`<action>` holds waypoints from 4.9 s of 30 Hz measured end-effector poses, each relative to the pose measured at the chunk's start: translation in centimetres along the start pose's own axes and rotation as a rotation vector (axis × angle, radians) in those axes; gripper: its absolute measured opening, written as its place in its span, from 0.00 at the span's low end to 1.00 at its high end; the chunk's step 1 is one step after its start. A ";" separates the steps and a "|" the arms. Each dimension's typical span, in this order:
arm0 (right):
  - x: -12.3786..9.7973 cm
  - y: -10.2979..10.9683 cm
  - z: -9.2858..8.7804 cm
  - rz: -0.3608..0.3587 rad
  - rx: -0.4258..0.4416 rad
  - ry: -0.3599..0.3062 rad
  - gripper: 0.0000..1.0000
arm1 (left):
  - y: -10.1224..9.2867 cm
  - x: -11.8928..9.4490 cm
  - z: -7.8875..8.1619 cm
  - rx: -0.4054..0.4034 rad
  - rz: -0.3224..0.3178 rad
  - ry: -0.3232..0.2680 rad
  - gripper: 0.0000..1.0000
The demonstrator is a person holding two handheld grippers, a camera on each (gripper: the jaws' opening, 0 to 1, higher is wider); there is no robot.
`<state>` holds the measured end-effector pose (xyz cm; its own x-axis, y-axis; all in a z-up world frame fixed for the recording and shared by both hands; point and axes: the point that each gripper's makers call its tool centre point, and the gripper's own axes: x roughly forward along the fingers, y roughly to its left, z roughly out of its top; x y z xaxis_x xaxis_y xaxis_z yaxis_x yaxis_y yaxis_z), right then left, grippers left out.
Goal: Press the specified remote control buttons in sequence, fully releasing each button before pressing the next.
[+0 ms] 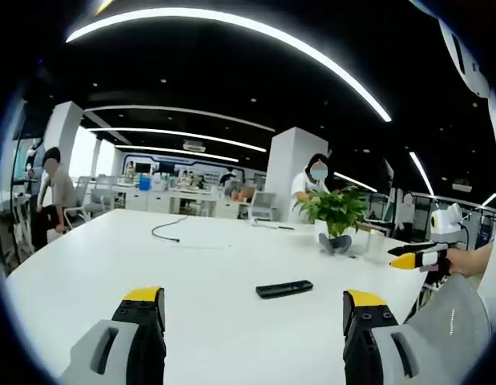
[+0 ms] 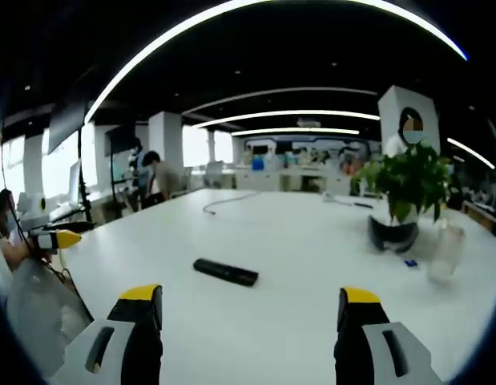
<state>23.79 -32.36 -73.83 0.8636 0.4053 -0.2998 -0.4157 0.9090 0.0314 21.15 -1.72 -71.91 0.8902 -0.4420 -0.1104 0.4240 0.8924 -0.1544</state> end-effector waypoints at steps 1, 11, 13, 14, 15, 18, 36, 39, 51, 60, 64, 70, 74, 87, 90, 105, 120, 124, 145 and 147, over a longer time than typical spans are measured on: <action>0.0 0.0 0.0 -0.001 -0.001 -0.001 0.89 | 0.0 0.0 0.0 0.001 0.000 0.000 0.95; 0.0 0.0 0.0 -0.002 0.000 0.001 0.89 | -0.1 0.1 -0.2 -0.004 -0.009 0.005 0.95; 0.0 -0.1 0.0 -0.003 0.001 0.002 0.89 | 0.0 0.1 -0.2 -0.003 -0.008 0.006 0.95; 0.0 0.0 0.0 -0.001 0.002 0.002 0.89 | 0.0 0.1 -0.2 -0.004 -0.009 0.006 0.95; 0.0 0.0 0.0 0.000 0.000 0.002 0.89 | 0.0 0.1 -0.2 -0.005 -0.010 0.006 0.95; 0.1 0.1 -0.1 0.003 -0.006 0.009 0.89 | 0.0 0.1 -0.3 -0.006 -0.012 0.008 0.95; 0.0 0.0 0.0 0.000 -0.002 0.002 0.89 | 0.4 0.0 -0.7 -0.008 -0.011 0.011 0.95; 0.0 0.0 0.0 0.000 0.000 0.000 0.89 | 0.4 0.0 -0.8 -0.006 -0.010 0.016 0.94; -0.3 -0.4 0.5 -0.011 0.009 -0.028 0.89 | -0.1 0.2 -1.4 0.016 -0.031 0.055 0.92; -0.1 0.1 0.3 0.010 -0.014 -0.017 0.85 | -0.8 0.5 -2.0 0.068 -0.062 0.098 0.91; -0.1 0.3 0.2 0.022 -0.008 -0.008 0.83 | -1.1 0.6 -2.6 0.090 -0.084 0.138 0.89; 0.0 0.2 -0.2 0.030 -0.006 0.007 0.81 | -1.5 1.3 -3.1 0.151 -0.136 0.201 0.84; 0.1 0.3 -0.4 0.036 -0.005 0.013 0.80 | -1.2 1.9 -3.3 0.157 -0.171 0.235 0.81; -0.1 -0.1 -0.2 0.024 -0.020 -0.003 0.76 | -4.3 6.1 -3.1 0.254 -0.363 0.324 0.72; -0.1 -0.2 0.0 0.018 -0.019 -0.010 0.76 | -4.9 7.0 -3.6 0.260 -0.415 0.372 0.68; -0.4 -0.4 0.6 -0.010 -0.010 -0.027 0.75 | -3.6 11.5 -5.1 0.179 -0.492 0.594 0.68; -0.6 -0.7 0.8 -0.027 -0.008 -0.030 0.75 | -3.5 14.9 -5.3 0.181 -0.542 0.677 0.67; -0.6 -0.7 0.7 -0.027 -0.007 -0.027 0.75 | -3.3 15.7 -5.7 0.183 -0.548 0.697 0.67; -0.6 -0.9 0.4 -0.031 -0.009 -0.014 0.73 | -2.8 18.5 -7.7 0.188 -0.562 0.796 0.67; -0.6 -0.9 0.4 -0.033 -0.007 -0.016 0.73 | -2.9 18.9 -7.5 0.181 -0.561 0.794 0.67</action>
<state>23.76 -33.43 -73.29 0.8814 0.3763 -0.2856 -0.3886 0.9213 0.0149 35.50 -13.32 -80.96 0.2103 -0.6784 -0.7040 0.8283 0.5062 -0.2403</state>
